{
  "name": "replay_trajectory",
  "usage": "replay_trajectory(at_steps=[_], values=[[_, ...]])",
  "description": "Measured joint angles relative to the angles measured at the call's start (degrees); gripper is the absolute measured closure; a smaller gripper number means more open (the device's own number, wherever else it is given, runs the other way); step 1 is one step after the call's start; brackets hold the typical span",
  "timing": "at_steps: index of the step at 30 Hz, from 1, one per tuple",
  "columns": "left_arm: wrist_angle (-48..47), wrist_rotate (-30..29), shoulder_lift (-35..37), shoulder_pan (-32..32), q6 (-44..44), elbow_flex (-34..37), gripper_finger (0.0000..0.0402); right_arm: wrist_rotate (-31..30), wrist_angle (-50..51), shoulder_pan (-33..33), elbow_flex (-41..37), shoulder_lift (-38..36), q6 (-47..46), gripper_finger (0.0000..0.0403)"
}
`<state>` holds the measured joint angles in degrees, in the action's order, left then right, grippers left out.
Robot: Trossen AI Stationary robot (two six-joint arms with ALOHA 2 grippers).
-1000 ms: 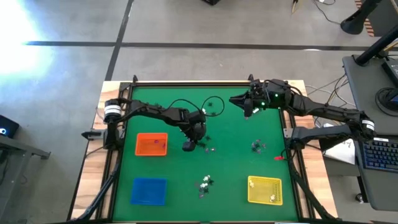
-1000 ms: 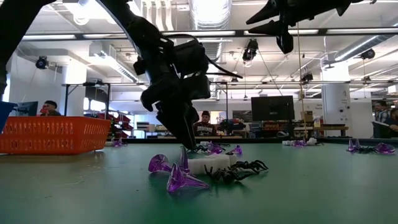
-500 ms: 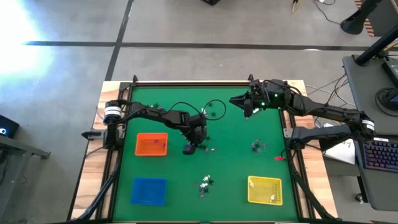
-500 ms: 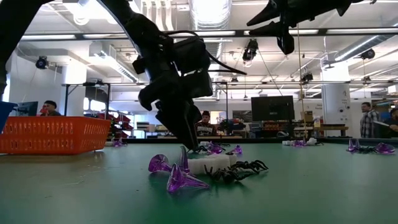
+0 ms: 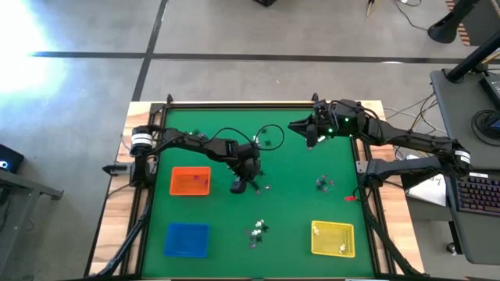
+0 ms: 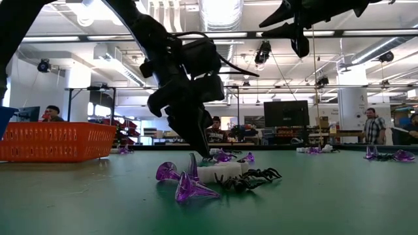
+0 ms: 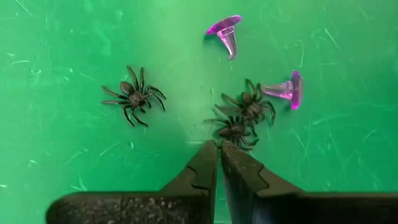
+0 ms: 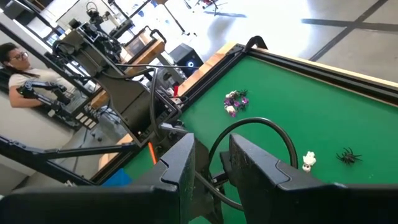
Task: Sort Halloween decoration
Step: Put the black spider toy into the blue bin
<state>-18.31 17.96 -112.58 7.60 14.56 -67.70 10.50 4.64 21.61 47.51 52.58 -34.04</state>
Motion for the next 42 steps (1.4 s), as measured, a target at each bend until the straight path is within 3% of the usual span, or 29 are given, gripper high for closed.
replay_trajectory(at_steps=[22,30,42], values=[[-5.67,-0.89,0.85,2.03,-0.1,0.13,0.0401,0.0,1.09,-1.25,-0.02,0.02,-0.05,0.031],[-6.93,6.45,0.88,1.67,-2.88,-2.03,0.04,-0.12,1.09,-1.88,-0.02,0.02,0.09,0.031],[-13.65,3.42,0.99,0.73,-1.94,-6.86,0.0315,-1.53,1.57,-1.86,-0.02,0.02,0.02,0.031]])
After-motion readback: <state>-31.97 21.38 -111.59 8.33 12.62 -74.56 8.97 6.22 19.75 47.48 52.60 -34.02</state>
